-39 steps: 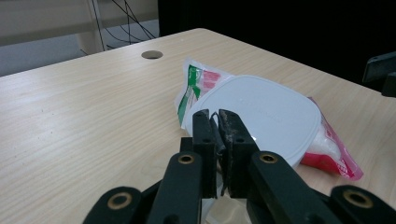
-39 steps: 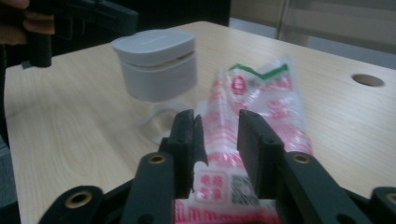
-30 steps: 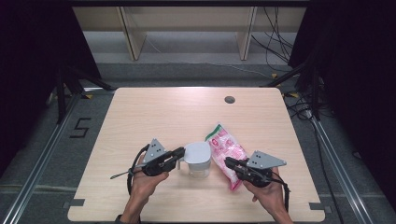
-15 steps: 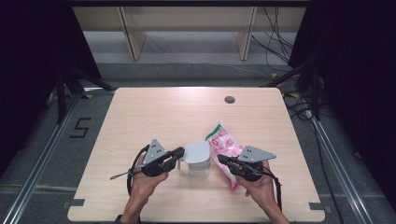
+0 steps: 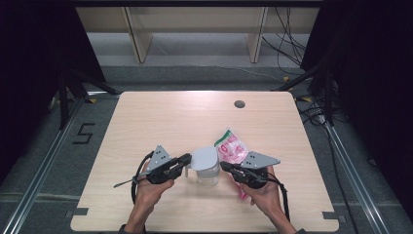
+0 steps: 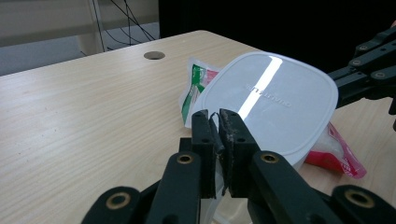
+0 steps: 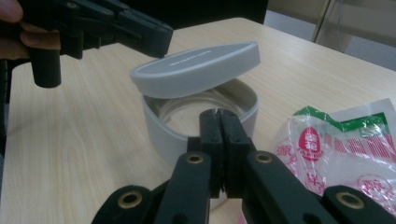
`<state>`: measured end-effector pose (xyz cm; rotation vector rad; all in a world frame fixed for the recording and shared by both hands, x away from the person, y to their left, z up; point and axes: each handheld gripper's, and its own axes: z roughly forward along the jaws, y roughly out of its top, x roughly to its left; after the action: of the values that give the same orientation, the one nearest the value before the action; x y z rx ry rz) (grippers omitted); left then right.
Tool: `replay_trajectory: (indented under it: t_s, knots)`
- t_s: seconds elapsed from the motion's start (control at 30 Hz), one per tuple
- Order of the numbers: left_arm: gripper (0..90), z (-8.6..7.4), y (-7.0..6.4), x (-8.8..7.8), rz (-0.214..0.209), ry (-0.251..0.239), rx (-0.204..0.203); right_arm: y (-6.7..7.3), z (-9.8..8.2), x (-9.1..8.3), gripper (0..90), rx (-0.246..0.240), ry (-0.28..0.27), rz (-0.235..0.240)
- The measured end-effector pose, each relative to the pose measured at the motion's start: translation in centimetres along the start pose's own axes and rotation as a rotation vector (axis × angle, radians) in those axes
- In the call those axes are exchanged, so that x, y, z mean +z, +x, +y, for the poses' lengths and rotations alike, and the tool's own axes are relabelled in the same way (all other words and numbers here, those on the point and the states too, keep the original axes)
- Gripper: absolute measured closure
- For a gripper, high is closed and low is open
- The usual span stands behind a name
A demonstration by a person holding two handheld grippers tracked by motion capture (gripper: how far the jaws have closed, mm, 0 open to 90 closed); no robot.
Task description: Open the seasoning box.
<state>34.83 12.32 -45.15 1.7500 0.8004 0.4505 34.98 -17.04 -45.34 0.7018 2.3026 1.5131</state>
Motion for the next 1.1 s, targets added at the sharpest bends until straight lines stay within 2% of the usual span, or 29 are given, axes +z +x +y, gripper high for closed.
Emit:
replay_trajectory:
  t_s: [0.13, 0.17, 0.2, 0.23, 0.27, 0.33, 0.37, 0.4, 0.43, 0.47, 0.5, 0.53, 0.6, 0.63, 0.67, 0.7, 0.73, 0.8, 0.83, 0.87, 0.93, 0.97, 1.07, 1.1]
  knots:
    - [84.5, 0.0, 0.1, 0.0, -0.002, -0.001, 0.018, 0.2, 0.4, -0.1, 90.0, 0.011, 0.011, 0.003]
    - [84.5, 0.0, 0.1, 0.0, -0.001, -0.001, 0.018, 0.0, 0.5, 0.1, 90.0, -0.024, -0.007, 0.001]
    - [84.5, 0.0, 0.1, 0.0, -0.001, -0.001, 0.018, 0.1, 0.7, 0.0, 90.0, -0.023, -0.004, -0.001]
    - [84.4, 0.0, 0.0, 0.0, 0.001, 0.0, 0.006, 0.4, 0.8, 0.1, 90.0, -0.004, -0.003, 0.001]
    - [84.5, -0.1, -0.1, 0.0, 0.004, -0.005, -0.003, 0.4, 0.9, 0.2, 90.0, -0.029, -0.003, 0.012]
    - [83.8, -0.1, -0.1, 0.0, 0.009, -0.002, -0.006, 0.5, 1.1, 0.5, 90.0, -0.036, -0.018, 0.022]
    - [82.9, -0.1, 0.1, -0.1, 0.007, 0.0, 0.014, 0.7, 1.2, 0.5, 90.0, -0.025, -0.014, 0.016]
    - [80.5, -0.2, 0.0, -0.1, 0.01, -0.006, -0.014, 0.8, 1.3, 0.5, 90.0, -0.022, -0.021, 0.004]
    - [78.8, -0.2, 0.1, -0.2, 0.007, -0.01, -0.016, 0.7, 1.4, 0.5, 90.0, -0.039, -0.016, 0.012]
    - [77.2, -0.1, 0.1, -0.5, 0.002, -0.01, 0.002, 0.7, 1.5, 0.5, 90.0, -0.041, -0.018, 0.023]
    - [73.4, 0.0, 0.0, -0.7, 0.008, -0.003, 0.011, 1.0, 1.6, 0.3, 90.0, -0.004, -0.002, 0.016]
    - [67.8, 0.0, 0.0, -0.9, 0.003, -0.006, 0.008, 0.8, 1.6, 0.5, 90.0, -0.032, -0.031, 0.01]
    - [61.7, 0.0, 0.0, -1.5, 0.014, 0.003, 0.019, 0.7, 1.6, 0.6, 90.0, -0.036, -0.039, 0.034]
    - [53.3, -0.1, 0.0, -1.7, 0.023, -0.001, 0.017, 0.8, 1.7, 0.6, 90.0, -0.035, -0.03, 0.014]
    - [53.3, -0.2, 0.0, -2.0, 0.027, 0.005, 0.017, 0.8, 1.7, 0.6, 90.0, -0.035, -0.03, 0.014]
    - [50.8, -0.5, 0.1, -2.2, 0.029, 0.01, 0.034, 0.8, 1.7, 0.6, 90.0, -0.036, -0.029, 0.018]
    - [48.1, -0.8, -0.1, -2.4, 0.035, 0.022, 0.014, 0.8, 1.7, 0.6, 90.0, -0.034, -0.027, 0.018]
    - [42.2, -1.6, -0.3, -2.7, 0.039, 0.043, 0.01, 0.9, 1.7, 0.9, 90.0, -0.027, -0.042, 0.016]
    - [39.8, -1.9, -0.4, -2.9, 0.054, 0.064, 0.011, 0.8, 1.8, 0.9, 90.0, -0.023, -0.028, 0.037]
    - [38.1, -2.3, -0.4, -2.9, 0.051, 0.065, 0.01, 0.8, 1.8, 0.8, 90.0, -0.023, -0.02, 0.022]
    - [36.7, -3.0, -0.5, -3.2, 0.049, 0.079, 0.011, 0.9, 2.0, 1.1, 90.0, -0.037, -0.022, 0.027]
    - [35.9, -3.2, -0.5, -3.4, 0.053, 0.089, 0.024, 1.1, 2.1, 1.3, 89.9, -0.036, -0.036, 0.022]
    - [32.1, -4.3, -0.9, -3.8, 0.063, 0.101, -0.008, 1.4, 2.7, 1.5, 90.0, -0.029, -0.03, 0.042]
    - [31.1, -4.6, -1.1, -3.9, 0.068, 0.105, -0.012, 1.5, 3.0, 1.8, 90.0, -0.048, -0.042, 0.035]
